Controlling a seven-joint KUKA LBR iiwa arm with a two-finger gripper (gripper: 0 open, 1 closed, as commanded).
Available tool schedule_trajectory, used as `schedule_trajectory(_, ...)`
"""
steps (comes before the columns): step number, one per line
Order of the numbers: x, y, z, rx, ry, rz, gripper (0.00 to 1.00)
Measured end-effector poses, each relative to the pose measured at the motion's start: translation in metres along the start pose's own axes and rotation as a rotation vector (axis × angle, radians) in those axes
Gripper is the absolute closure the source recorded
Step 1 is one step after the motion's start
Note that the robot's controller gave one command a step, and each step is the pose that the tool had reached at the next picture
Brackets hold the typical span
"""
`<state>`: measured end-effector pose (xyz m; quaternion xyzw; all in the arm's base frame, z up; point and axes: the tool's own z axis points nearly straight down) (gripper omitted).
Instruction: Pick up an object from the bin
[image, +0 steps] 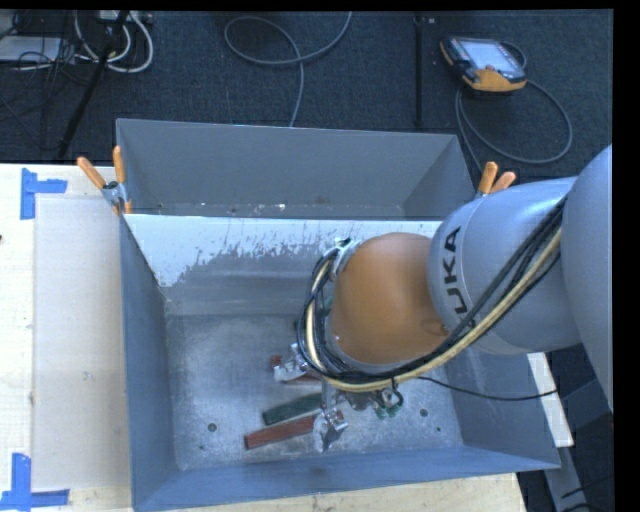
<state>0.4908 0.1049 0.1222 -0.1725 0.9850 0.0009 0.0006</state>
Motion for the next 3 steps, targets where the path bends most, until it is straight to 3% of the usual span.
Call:
schedule_trajectory(1,0.0,-0.021,-0.002,0.001,0.002,0.028,0.0)
schedule_trajectory(2,-0.008,-0.017,0.051,0.001,-0.016,0.048,0.0)
schedule_trajectory(3,-0.013,-0.021,0.046,0.001,-0.011,-0.024,1.0)
